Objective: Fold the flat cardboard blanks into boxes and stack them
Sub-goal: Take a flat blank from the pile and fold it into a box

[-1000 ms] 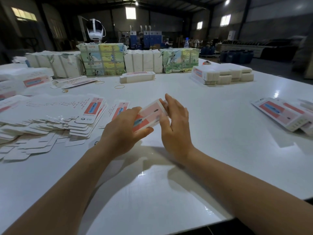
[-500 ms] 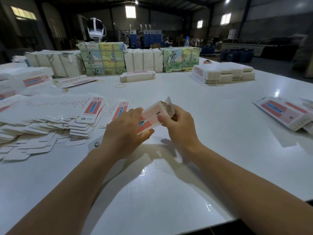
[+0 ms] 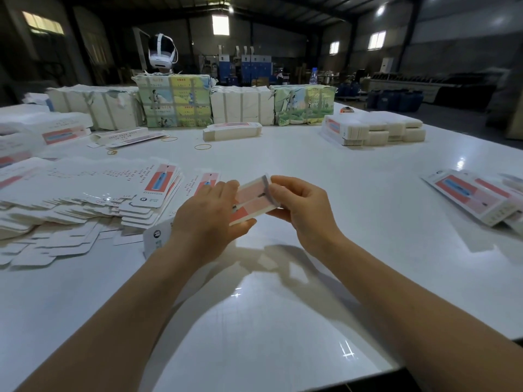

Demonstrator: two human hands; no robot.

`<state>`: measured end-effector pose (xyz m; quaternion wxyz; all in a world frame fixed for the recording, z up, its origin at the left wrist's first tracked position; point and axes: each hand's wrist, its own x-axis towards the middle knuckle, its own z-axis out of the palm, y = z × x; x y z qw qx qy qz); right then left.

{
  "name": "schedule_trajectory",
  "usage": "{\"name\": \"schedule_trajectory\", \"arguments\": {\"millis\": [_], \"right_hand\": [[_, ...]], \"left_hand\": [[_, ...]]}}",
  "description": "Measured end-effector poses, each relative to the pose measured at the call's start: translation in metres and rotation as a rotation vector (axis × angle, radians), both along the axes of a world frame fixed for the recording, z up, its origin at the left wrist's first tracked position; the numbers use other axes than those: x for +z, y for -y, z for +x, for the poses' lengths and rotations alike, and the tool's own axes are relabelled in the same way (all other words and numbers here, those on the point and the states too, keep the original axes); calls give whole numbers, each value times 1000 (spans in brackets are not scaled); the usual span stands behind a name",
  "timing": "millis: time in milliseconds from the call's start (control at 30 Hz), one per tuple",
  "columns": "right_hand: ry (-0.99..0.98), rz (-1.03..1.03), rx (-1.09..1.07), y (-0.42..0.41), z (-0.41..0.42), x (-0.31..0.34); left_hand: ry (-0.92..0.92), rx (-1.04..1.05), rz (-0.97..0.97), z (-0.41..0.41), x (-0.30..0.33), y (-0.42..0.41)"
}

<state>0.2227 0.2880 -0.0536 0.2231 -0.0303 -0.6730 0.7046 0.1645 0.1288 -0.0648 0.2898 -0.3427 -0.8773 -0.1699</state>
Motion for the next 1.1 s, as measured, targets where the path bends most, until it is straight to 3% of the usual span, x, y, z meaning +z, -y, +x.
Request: {"name": "schedule_trajectory", "arguments": {"millis": [200, 500, 667, 867, 1000, 1100], "right_hand": [[-124, 120, -10, 1, 4, 1], [-79, 378, -158, 3, 1, -5], [-123, 634, -243, 7, 2, -10], [-77, 535, -302, -2, -1, -7], [-108, 812, -356, 0, 4, -8], [-100, 869, -336, 3, 5, -7]], "left_hand": [[-35, -34, 26, 3, 2, -1], [-77, -8, -53, 6, 3, -2], [-112, 33, -110, 9, 7, -7], [-154, 79, -230, 18, 7, -14], [-116, 82, -216, 24, 7, -17], [-104, 94, -190, 25, 6, -19]]}}
